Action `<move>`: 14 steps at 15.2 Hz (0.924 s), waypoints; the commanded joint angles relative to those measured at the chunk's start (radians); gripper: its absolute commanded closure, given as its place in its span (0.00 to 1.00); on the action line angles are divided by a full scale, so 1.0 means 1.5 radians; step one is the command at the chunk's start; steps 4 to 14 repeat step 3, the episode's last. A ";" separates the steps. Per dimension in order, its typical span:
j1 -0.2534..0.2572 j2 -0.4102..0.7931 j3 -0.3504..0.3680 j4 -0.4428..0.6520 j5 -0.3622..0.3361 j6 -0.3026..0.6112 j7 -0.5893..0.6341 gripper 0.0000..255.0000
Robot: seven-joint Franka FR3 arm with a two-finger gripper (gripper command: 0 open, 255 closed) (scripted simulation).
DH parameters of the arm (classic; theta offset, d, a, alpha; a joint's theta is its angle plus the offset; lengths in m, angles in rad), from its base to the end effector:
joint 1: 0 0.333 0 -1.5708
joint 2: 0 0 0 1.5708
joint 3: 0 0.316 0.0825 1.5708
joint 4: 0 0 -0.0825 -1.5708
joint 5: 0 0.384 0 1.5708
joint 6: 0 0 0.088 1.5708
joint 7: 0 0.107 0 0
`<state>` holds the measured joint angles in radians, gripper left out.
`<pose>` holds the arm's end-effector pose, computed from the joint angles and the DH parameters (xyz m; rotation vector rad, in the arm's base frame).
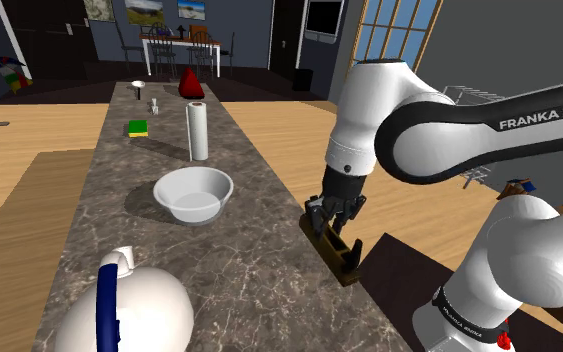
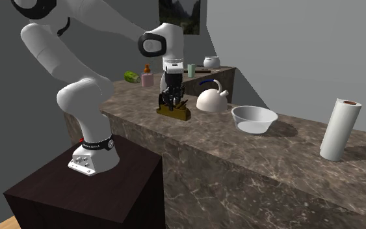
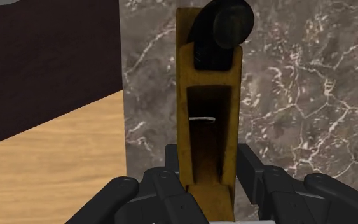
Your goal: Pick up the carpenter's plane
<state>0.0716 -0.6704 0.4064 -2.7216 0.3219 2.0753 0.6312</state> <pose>0.3021 0.1644 0.4047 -3.0517 0.6070 0.0211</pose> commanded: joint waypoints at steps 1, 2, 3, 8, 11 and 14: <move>0.000 -0.010 -0.005 0.012 -0.004 -0.022 0.001 1.00; 0.000 -0.011 -0.006 0.013 -0.004 -0.024 0.001 1.00; 0.000 -0.011 -0.006 0.013 -0.004 -0.024 0.001 1.00; 0.000 -0.011 -0.006 0.013 -0.004 -0.024 0.001 1.00; 0.000 -0.011 -0.006 0.013 -0.004 -0.024 0.001 1.00; 0.000 -0.011 -0.006 0.013 -0.004 -0.024 0.001 1.00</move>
